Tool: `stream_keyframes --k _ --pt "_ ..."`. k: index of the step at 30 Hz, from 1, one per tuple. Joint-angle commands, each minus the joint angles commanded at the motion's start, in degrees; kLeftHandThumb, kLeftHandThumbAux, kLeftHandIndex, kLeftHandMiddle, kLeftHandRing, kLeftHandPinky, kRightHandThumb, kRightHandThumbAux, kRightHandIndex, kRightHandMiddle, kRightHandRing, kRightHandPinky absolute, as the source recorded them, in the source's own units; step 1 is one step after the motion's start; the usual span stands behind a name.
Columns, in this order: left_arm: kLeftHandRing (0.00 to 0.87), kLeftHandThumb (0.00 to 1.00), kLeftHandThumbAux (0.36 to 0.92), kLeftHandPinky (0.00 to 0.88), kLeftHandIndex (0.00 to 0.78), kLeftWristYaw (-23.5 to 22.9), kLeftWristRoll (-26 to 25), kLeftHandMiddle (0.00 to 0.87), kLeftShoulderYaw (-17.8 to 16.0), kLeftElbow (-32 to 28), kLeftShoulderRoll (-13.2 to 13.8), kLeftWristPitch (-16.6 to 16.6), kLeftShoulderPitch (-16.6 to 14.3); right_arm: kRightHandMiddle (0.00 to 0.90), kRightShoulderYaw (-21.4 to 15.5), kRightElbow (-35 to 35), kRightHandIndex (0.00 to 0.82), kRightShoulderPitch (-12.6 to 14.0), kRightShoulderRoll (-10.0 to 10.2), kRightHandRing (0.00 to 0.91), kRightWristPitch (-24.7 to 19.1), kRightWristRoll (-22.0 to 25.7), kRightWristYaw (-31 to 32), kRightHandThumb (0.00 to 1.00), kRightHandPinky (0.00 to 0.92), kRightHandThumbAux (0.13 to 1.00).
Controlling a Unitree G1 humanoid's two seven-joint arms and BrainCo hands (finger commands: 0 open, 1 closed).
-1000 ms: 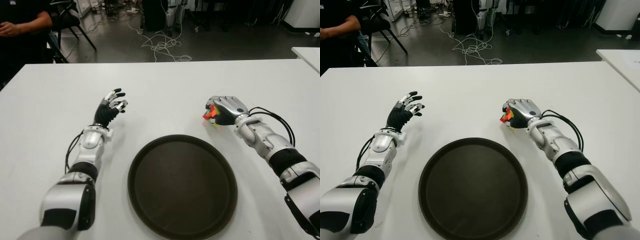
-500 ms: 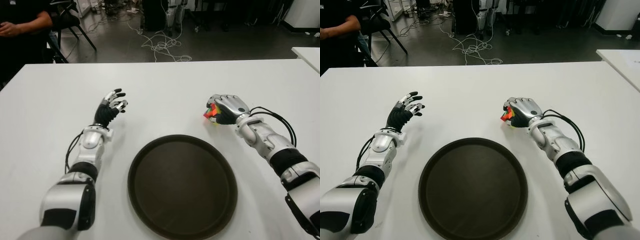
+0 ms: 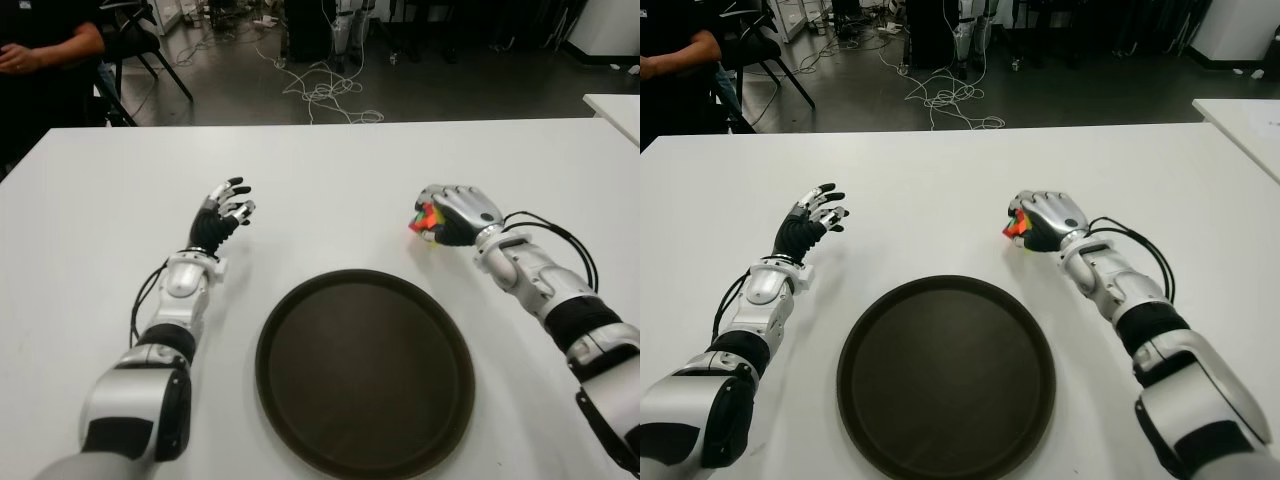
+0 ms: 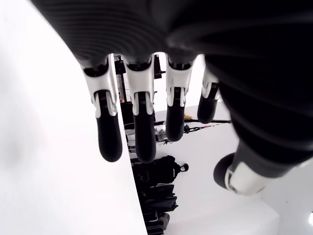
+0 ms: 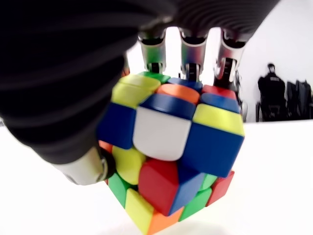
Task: Pick up the Rubik's Cube and put it in the plate
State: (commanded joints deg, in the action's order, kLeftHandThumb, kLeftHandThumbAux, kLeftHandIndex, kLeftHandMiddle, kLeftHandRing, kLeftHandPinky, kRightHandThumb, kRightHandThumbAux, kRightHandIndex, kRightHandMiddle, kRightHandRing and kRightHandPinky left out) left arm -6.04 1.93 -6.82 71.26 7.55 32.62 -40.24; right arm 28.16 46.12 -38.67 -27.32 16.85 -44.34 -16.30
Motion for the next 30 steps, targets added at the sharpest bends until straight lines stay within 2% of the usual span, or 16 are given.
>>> stream_keyframes --k 7,12,19,30 --pt "0.298 0.207 0.657 0.397 0.174 -0.64 -0.60 0.223 -0.44 0.24 -0.09 -0.17 -0.10 0.420 -2.25 -6.79 0.410 2.87 -0.82 0.446 -1.91 0.28 0.06 0.690 0.423 0.738" --pt "0.300 0.219 0.660 0.398 0.170 -1.18 -0.84 0.222 -0.63 0.38 -0.14 -0.08 -0.10 0.451 -4.56 -10.19 0.410 4.99 -0.78 0.461 -2.56 1.10 -1.12 0.689 0.435 0.739" --pt "0.296 0.217 0.659 0.398 0.163 -1.84 -1.12 0.217 -0.93 0.49 -0.22 -0.05 -0.15 0.495 -8.10 -9.64 0.415 6.36 0.31 0.498 2.64 3.35 -8.83 0.690 0.471 0.738" --pt "0.295 0.198 0.652 0.392 0.167 -0.87 -0.25 0.219 -0.41 0.48 -0.04 -0.06 -0.15 0.537 -10.11 -7.81 0.421 6.78 0.69 0.537 11.25 4.56 -16.65 0.690 0.515 0.736"
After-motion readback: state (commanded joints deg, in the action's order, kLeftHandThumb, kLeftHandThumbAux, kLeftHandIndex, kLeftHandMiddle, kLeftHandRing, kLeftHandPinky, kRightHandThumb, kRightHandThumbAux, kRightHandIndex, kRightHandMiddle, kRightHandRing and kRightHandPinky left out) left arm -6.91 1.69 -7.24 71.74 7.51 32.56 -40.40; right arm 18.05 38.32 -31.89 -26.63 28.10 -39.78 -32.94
